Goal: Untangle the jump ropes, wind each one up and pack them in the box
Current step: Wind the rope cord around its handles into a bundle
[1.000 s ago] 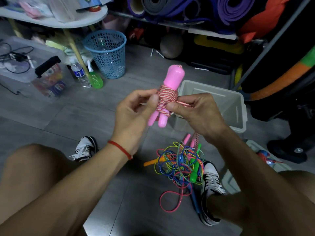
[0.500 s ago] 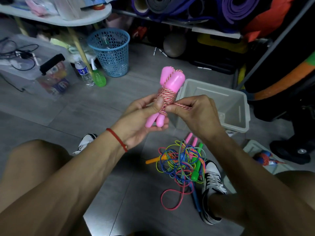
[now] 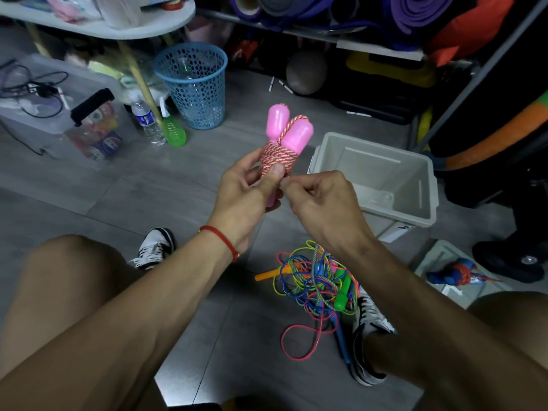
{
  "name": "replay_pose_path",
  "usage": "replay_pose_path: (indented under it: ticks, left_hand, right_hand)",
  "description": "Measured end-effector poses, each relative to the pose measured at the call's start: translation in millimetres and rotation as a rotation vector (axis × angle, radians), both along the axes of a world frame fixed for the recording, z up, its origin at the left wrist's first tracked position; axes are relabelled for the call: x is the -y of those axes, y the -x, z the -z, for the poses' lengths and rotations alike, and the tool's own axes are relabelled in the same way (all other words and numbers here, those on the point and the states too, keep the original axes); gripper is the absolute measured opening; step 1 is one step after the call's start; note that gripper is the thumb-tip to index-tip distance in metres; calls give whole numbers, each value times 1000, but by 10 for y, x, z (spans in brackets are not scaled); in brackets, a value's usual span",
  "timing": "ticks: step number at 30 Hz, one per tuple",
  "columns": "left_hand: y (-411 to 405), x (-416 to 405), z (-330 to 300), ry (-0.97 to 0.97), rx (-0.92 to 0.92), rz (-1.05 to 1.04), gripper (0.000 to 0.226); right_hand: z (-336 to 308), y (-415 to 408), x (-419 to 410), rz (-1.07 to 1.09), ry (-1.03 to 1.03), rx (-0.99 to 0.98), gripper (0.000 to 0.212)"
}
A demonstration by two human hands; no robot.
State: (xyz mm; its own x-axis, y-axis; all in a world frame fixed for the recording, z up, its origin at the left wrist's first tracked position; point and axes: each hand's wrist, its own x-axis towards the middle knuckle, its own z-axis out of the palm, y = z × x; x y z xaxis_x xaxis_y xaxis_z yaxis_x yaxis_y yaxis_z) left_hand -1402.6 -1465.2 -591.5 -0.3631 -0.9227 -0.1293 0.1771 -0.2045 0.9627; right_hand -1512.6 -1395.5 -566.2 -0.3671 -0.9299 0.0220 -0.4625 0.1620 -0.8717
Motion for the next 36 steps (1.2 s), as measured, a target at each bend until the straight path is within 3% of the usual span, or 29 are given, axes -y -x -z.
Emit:
replay_pose_path:
  ticks: [4, 10, 14, 16, 19, 21, 23, 25, 29, 32, 34, 36]
  left_hand:
    - [6, -3, 42, 34, 2, -54, 43]
    - [44, -73, 59, 368, 107, -91, 51]
    - [50, -138, 64, 443, 156, -41, 58]
    - [6, -107, 29, 381, 108, 22, 59]
    - [-80, 13, -30, 77, -146, 115, 61]
    - [-134, 79, -23, -84, -216, 209, 61]
    - [-158, 96, -17, -69, -145, 352, 43]
    - [-143, 84, 5, 16, -52, 369, 26]
    - [-122, 137, 109, 218, 247, 128, 14]
    - [-73, 130, 172, 387, 572, 5, 21]
    - [-43, 95, 163, 524, 754, -110, 17]
    - [-17, 63, 144, 615, 801, -171, 15]
  right_hand:
    - [14, 18, 7, -5, 5, 4, 38]
    - [157, -14, 88, 120, 76, 265, 55]
    - [178, 45, 86, 164, 136, 388, 26]
    - [178, 113, 88, 112, 144, 358, 24]
    - [100, 224, 87, 42, 162, 340, 20]
    - [37, 308, 76, -38, 193, 304, 16]
    - [21, 367, 72, -105, 199, 251, 14]
    - [92, 377, 90, -75, 158, 156, 19]
    - [254, 301, 127, 90, 49, -59, 37]
    - [242, 197, 128, 155, -19, -181, 40]
    - [210, 124, 129, 174, -55, -191, 44]
    - [174, 66, 131, 185, -97, -175, 45]
